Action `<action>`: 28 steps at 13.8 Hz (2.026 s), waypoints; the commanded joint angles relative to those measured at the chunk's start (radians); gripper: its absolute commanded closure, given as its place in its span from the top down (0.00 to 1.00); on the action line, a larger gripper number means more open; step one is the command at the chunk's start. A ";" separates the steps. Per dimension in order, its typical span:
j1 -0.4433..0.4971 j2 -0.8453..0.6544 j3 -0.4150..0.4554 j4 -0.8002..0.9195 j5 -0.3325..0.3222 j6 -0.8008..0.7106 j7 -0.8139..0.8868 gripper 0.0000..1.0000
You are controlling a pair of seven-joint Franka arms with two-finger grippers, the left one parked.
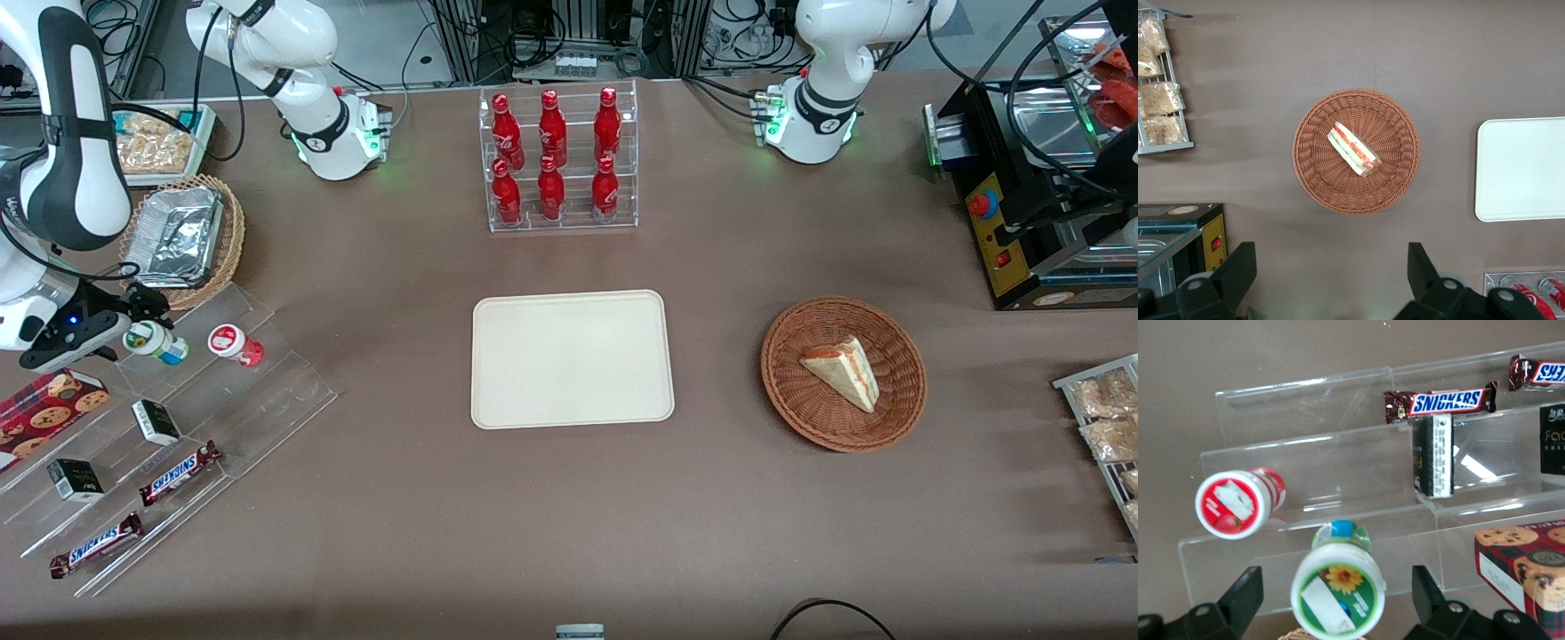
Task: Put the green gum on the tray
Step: 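Close the right gripper around the green gum bottle's body, then lift the gum bottle and carry it over the cream tray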
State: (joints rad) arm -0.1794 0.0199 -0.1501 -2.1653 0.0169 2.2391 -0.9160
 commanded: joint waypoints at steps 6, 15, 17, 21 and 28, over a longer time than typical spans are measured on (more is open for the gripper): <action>-0.012 -0.001 0.004 -0.025 0.012 0.030 -0.027 0.80; 0.001 -0.009 0.017 0.077 0.015 -0.106 -0.004 0.00; 0.012 -0.009 0.038 0.152 0.018 -0.197 0.022 0.00; 0.113 -0.008 0.046 0.280 0.021 -0.337 0.141 0.00; 0.426 -0.002 0.047 0.315 0.020 -0.368 0.585 0.00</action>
State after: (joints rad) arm 0.1810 0.0027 -0.0922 -1.8880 0.0260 1.9048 -0.4310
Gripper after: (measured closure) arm 0.419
